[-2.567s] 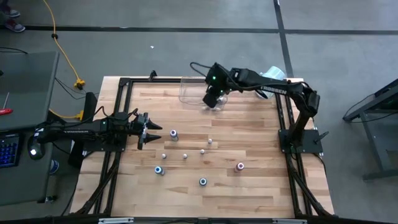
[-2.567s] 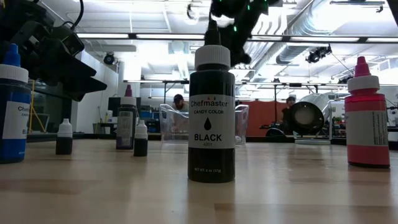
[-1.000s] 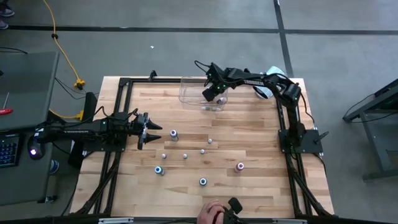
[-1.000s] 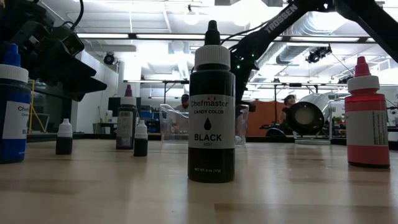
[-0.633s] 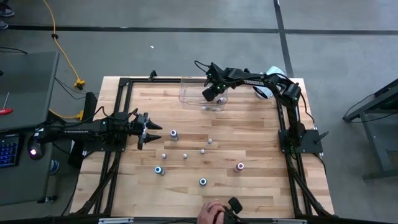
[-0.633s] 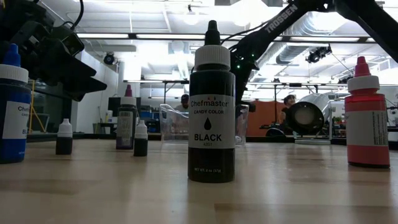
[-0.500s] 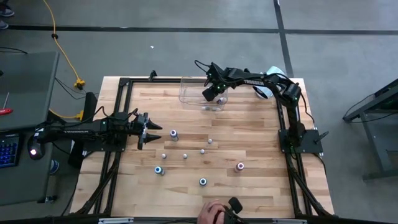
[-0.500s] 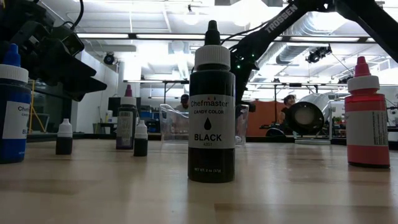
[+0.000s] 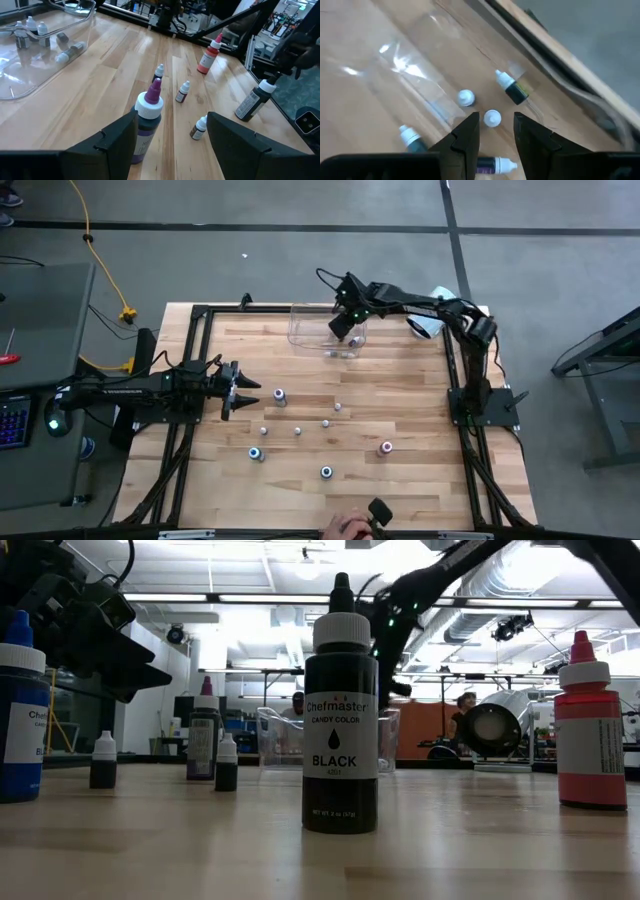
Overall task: Pick & Place food coloring
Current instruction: Put the large red food coloring into the transparent container
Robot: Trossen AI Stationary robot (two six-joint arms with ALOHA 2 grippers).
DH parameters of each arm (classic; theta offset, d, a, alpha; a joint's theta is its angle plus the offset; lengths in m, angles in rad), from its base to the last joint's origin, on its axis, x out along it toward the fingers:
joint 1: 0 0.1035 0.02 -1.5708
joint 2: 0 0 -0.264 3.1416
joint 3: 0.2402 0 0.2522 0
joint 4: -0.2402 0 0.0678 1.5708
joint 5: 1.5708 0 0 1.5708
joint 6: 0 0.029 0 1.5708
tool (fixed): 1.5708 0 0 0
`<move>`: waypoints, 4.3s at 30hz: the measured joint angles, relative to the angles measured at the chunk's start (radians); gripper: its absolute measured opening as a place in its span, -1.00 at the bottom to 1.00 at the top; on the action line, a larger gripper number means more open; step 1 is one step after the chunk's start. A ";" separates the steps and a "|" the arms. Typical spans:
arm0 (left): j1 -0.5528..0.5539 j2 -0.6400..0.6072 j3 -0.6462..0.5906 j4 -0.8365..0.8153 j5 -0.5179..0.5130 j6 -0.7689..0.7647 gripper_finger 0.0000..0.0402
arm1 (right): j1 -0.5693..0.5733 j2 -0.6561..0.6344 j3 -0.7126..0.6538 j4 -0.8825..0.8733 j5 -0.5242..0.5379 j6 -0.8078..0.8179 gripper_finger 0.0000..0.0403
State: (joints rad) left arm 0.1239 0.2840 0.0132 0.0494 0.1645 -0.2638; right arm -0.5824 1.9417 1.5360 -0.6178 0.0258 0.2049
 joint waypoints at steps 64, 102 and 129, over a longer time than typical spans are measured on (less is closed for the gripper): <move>0.000 0.000 0.000 0.000 0.000 0.000 0.17 | 1.036 -0.383 -0.268 -0.350 -0.113 1.172 -0.45; 0.000 0.000 0.000 0.000 0.000 0.000 0.17 | 0.982 -0.386 -0.308 -0.444 -0.061 0.950 0.36; 0.000 0.000 0.000 0.000 0.000 0.000 0.17 | 0.982 -0.427 -0.297 -0.463 -0.036 0.973 0.37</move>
State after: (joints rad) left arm 0.1240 0.2842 0.0132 0.0494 0.1646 -0.2638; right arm 0.4000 1.5150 1.2392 -1.0809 -0.0102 1.1774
